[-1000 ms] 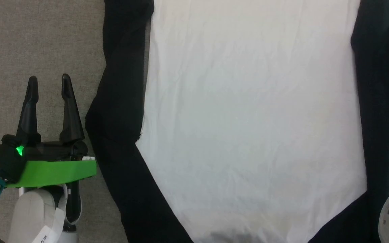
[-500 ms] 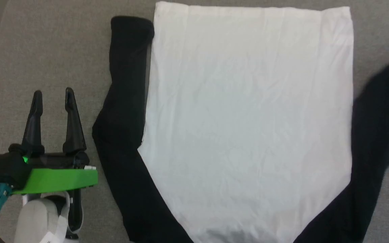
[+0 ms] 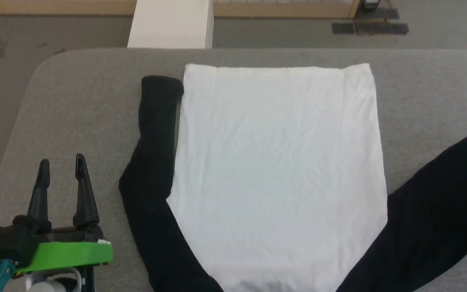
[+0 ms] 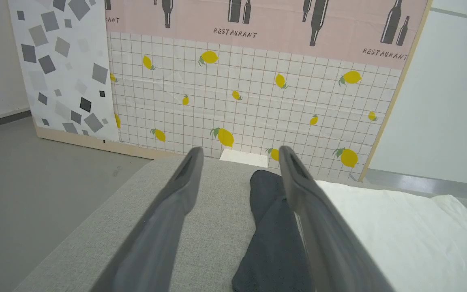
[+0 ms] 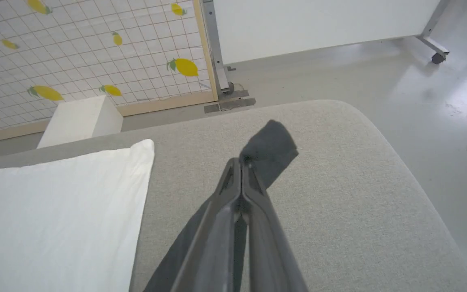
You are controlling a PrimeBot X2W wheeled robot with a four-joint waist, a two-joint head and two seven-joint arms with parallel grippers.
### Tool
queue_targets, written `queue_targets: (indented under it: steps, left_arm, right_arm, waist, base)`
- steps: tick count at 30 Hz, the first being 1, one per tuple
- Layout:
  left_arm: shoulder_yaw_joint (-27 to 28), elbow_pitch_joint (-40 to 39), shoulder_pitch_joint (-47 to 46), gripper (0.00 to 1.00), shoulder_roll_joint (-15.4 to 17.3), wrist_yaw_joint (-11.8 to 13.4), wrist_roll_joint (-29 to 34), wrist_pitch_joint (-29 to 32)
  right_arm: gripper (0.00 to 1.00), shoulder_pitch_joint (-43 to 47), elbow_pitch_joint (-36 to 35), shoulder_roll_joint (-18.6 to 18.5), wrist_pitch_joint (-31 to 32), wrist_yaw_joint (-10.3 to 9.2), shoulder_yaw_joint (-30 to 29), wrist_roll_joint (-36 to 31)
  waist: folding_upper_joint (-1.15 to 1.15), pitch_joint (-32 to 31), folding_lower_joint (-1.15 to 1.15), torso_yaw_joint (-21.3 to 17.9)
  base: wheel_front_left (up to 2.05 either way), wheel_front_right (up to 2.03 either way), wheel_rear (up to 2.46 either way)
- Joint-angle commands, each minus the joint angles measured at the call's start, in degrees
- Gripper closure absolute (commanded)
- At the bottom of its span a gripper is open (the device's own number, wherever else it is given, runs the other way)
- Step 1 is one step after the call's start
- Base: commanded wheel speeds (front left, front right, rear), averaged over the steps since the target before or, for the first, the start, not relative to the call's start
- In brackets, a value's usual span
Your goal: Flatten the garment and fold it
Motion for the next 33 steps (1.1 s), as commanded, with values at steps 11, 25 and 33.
queue_targets:
  steps: [11,25,33]
  left_arm:
    - [-0.5,-1.1,2.7,0.00,-0.6,0.2,0.5,-0.2]
    - [-2.9,-0.3,1.5,0.00,-0.7,0.1,0.1,-0.2]
    - [-4.3,0.6,0.1,0.00,-0.7,-0.1,-0.4,-0.2]
  right_arm:
    - [1.00,0.2,-13.8,5.2,6.2,-0.08,21.9,11.8]
    - [1.00,-5.0,0.1,18.2,-0.6,-0.08,54.4,15.7]
    - [1.00,-4.8,14.9,19.7,-8.9,-0.08,64.0,15.9]
  waist:
    - [0.00,-6.7,0.00,-0.9]
    - [0.00,-5.0,0.00,2.9]
    - [0.00,-2.8,0.00,5.9]
  base:
    - [0.00,0.00,0.00]
    - [0.00,0.00,0.00]
    - [0.00,0.00,0.00]
